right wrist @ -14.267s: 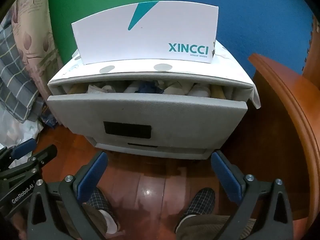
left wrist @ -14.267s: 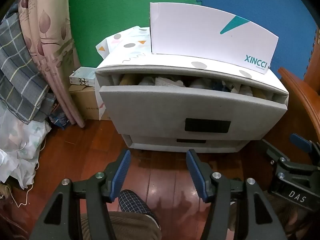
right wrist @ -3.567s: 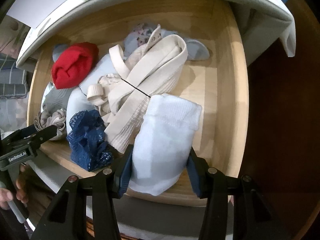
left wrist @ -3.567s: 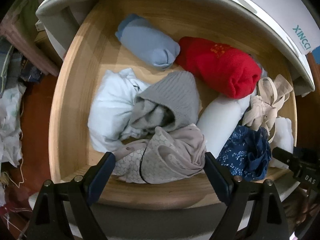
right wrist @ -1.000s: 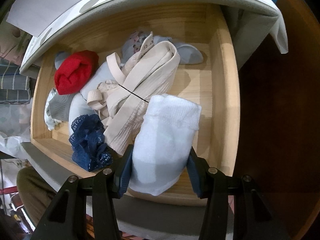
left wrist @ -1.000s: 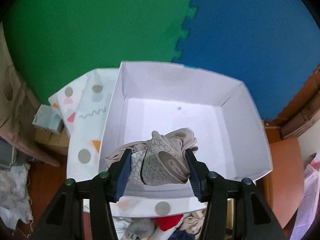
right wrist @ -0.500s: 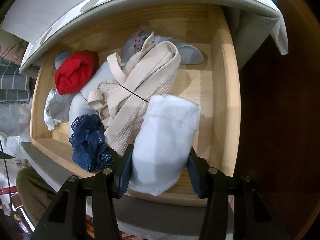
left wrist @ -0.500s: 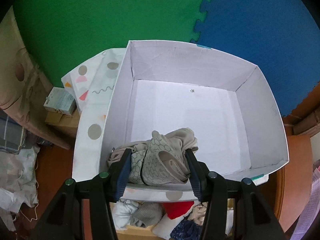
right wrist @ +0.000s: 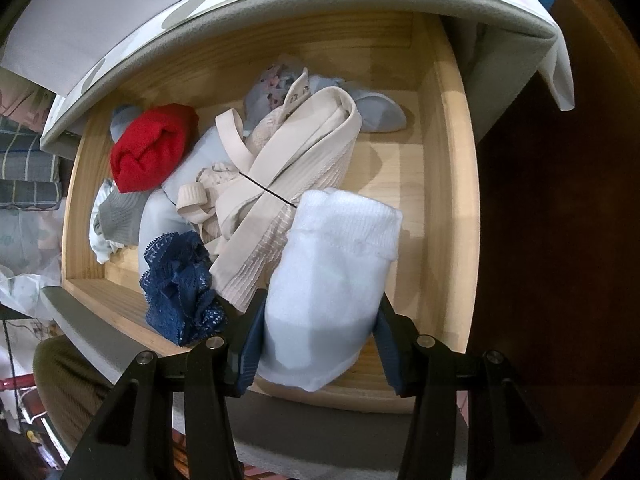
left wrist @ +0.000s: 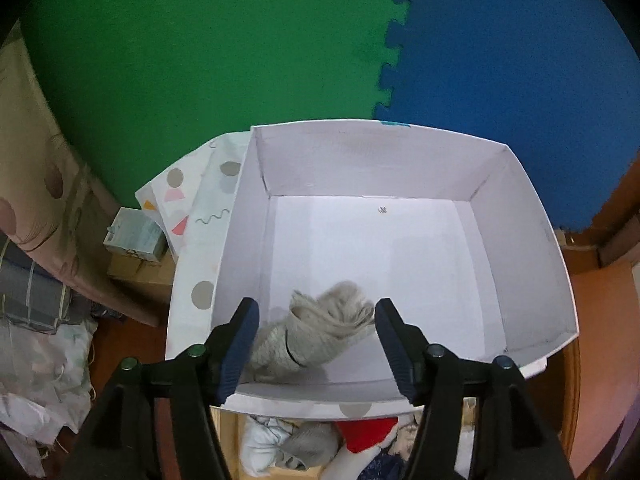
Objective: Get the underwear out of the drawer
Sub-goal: 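Lift the grey underwear into the white box and open the left tool while the right tool holds, then withdraw the left tool from the box while the right tool lifts the white underwear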
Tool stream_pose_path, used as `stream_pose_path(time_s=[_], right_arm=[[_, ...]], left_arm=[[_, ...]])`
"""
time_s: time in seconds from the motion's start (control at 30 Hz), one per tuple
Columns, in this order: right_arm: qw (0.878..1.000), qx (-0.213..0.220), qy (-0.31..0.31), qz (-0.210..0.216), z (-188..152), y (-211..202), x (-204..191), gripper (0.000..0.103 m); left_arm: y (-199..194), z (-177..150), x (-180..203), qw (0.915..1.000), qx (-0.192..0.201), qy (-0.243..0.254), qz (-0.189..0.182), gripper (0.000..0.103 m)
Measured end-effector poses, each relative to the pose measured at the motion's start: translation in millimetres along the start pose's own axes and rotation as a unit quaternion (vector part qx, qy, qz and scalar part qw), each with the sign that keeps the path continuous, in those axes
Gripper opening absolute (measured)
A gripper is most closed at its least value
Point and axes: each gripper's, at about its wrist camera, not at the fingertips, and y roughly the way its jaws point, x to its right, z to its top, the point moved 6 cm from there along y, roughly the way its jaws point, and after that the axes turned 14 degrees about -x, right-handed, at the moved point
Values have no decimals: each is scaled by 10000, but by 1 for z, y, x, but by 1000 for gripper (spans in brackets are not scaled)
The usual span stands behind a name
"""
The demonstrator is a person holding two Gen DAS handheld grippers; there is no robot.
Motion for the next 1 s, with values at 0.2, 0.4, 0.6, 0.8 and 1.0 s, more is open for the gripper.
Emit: stream_pose_path(time_s=[0.2,0.4,0.6,0.8,1.0], right_arm=[[10000,61,-19,-47,0,-2,-1,47],[9998,106,-7,-147,2,-3,-1,47],[9994,286,26,-212,1,-9,1,47],[9985,516,164,-130,0,-19,7,47],[9981,560,148,-229,-1,-26,7,47]], left_arm=[[-15,-9,-5,9999,-21,28,-139,62],[-42,-37,-20,9996,205,149,-133,62],[-55,-78,-45,9986,422,265,164,62],[-34,-126,-73,9991,339,89,252,62],[26,-175,-92,9995,-181,-177,193,62]])
